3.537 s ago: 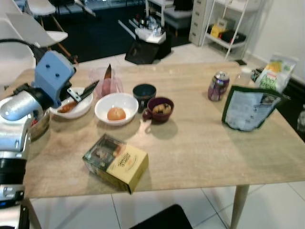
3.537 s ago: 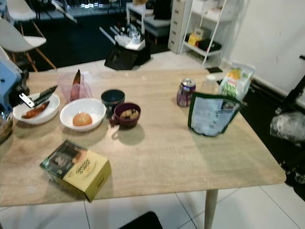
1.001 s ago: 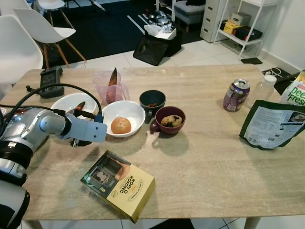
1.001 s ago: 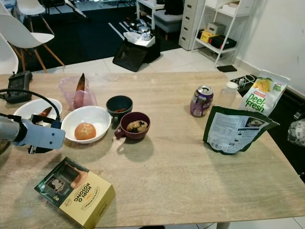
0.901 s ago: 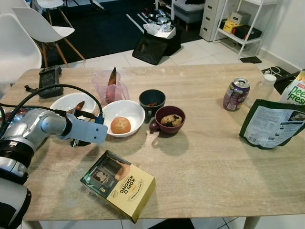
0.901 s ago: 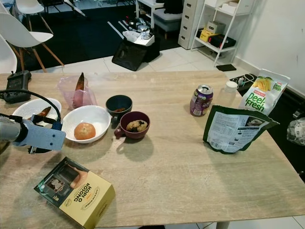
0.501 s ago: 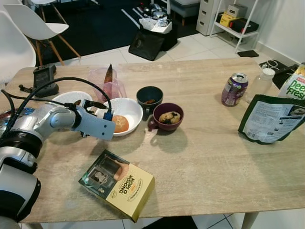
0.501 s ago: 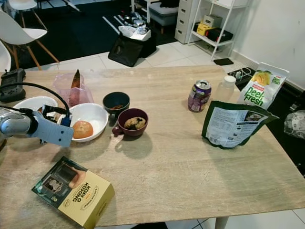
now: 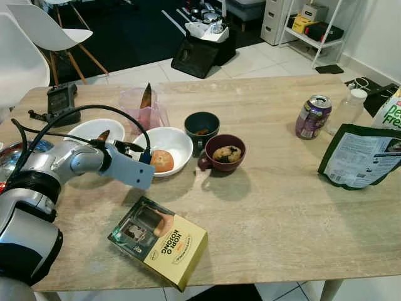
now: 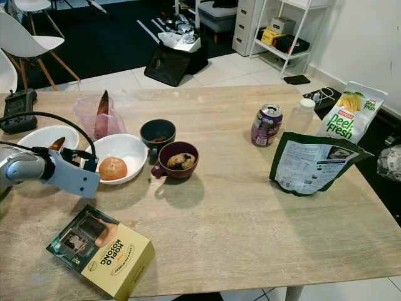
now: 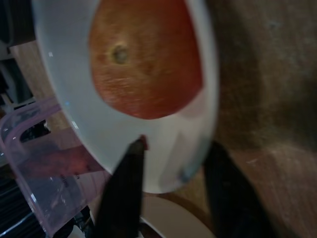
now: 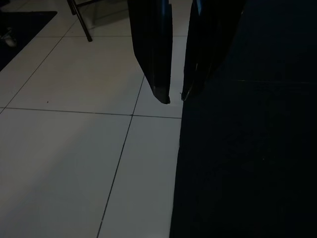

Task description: Restocking fridge

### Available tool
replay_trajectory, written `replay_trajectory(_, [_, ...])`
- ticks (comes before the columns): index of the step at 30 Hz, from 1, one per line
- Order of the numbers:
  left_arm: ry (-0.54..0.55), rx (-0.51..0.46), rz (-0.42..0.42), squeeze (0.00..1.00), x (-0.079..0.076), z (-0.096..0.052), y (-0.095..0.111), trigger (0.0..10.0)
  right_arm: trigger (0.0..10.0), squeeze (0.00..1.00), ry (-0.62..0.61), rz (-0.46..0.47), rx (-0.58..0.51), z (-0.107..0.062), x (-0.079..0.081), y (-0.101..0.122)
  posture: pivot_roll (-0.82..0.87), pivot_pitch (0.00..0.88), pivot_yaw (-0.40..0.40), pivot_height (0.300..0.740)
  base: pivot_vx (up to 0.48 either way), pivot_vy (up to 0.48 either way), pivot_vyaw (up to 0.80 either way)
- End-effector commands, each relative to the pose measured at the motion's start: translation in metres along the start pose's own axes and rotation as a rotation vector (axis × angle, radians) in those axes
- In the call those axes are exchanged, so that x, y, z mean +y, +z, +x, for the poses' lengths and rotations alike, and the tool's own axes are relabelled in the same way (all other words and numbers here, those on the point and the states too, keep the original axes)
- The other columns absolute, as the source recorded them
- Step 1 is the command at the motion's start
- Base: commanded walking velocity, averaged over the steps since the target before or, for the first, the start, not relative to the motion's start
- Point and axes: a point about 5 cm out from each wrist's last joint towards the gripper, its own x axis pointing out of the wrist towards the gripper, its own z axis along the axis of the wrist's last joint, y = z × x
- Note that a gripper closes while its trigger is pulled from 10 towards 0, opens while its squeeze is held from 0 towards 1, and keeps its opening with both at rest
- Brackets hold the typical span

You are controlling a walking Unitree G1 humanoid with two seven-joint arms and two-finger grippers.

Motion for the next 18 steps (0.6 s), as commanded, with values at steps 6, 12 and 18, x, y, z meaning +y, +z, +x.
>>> replay_trajectory(6, [0.008,-0.045,0.029,0.00,0.0089,0.0026,0.0075,0.0,10.0,0.00,-0.009,0.005,0.002,-0.0006,-0.0026,-0.0020,-0.05,0.096,0.031,0.740,0.000,0.000,0.00])
replay_trajectory(12, [-0.012,-0.074,0.036,0.00,0.0096,0.0002,0.0091,0.0,10.0,0.00,-0.008,0.007,-0.004,-0.0003,-0.0018,-0.0002,-0.04,0.098,0.034,0.740,0.000,0.000,0.00])
replay_trajectory(18, [-0.060,-0.099,0.024,0.00,0.0078,-0.0032,0.0094,0.0,10.0,0.00,-0.004,0.007,-0.004,-0.0001,-0.0005,0.0003,-0.03,0.095,0.036,0.740,0.000,0.000,0.00])
